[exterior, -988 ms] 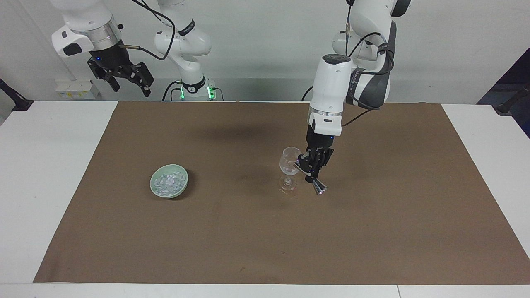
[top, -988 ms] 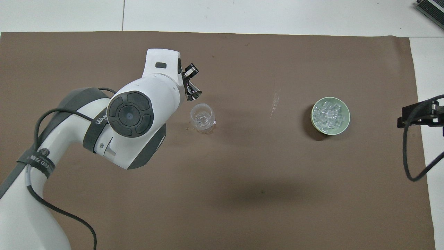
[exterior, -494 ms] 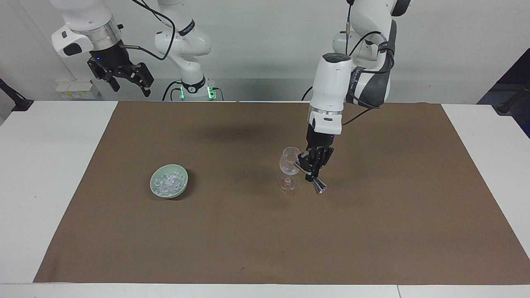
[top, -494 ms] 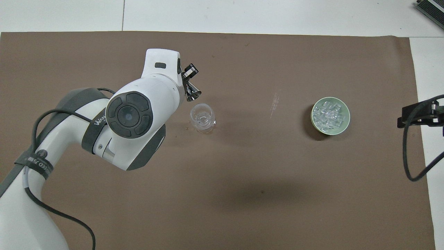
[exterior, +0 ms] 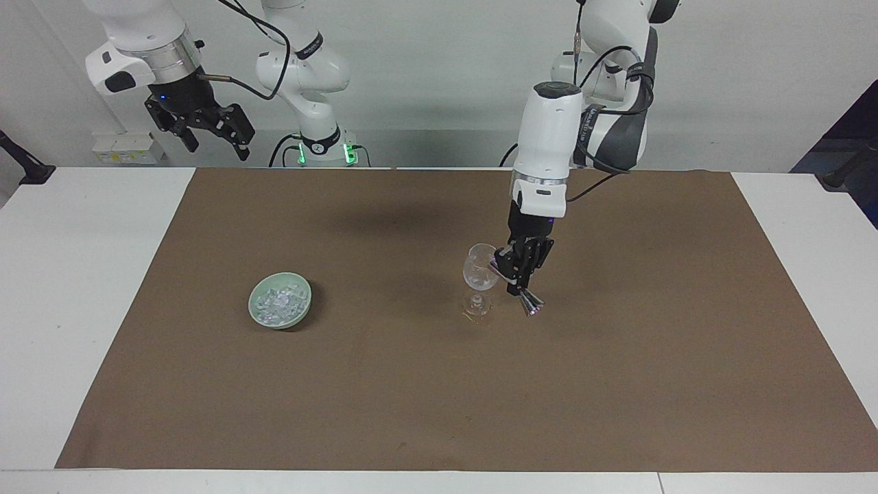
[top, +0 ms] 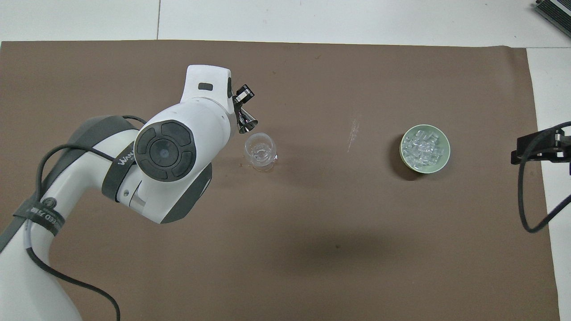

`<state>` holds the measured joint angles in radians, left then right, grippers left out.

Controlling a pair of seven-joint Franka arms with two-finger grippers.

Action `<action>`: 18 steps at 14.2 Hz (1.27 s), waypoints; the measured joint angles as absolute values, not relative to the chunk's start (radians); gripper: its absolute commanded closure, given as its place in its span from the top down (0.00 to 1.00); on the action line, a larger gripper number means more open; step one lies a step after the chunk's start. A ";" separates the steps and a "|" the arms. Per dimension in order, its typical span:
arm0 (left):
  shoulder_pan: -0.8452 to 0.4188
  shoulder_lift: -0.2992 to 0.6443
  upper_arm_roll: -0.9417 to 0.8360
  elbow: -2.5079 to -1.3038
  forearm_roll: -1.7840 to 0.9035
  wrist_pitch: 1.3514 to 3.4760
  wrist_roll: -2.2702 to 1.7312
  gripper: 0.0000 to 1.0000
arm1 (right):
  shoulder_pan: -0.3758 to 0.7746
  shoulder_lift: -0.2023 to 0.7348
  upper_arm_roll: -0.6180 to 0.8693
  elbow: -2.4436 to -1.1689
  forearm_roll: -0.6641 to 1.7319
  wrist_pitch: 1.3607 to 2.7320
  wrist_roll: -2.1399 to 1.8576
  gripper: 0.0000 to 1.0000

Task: Pour wine and add ice with both arms

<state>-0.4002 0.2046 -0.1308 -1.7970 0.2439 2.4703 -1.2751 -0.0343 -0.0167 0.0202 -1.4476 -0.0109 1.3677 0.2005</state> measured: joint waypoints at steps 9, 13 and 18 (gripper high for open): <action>-0.405 0.199 -0.133 -1.805 0.246 2.472 -1.275 0.00 | -0.034 -0.017 0.020 -1.448 -0.011 1.368 0.201 1.00; -0.414 0.199 -0.133 -1.805 0.280 2.473 -1.275 0.00 | -0.034 -0.017 0.020 -1.448 -0.011 1.368 0.201 1.00; -0.414 0.199 -0.133 -1.805 0.297 2.477 -1.275 0.00 | -0.034 -0.017 0.020 -1.448 -0.011 1.368 0.201 1.00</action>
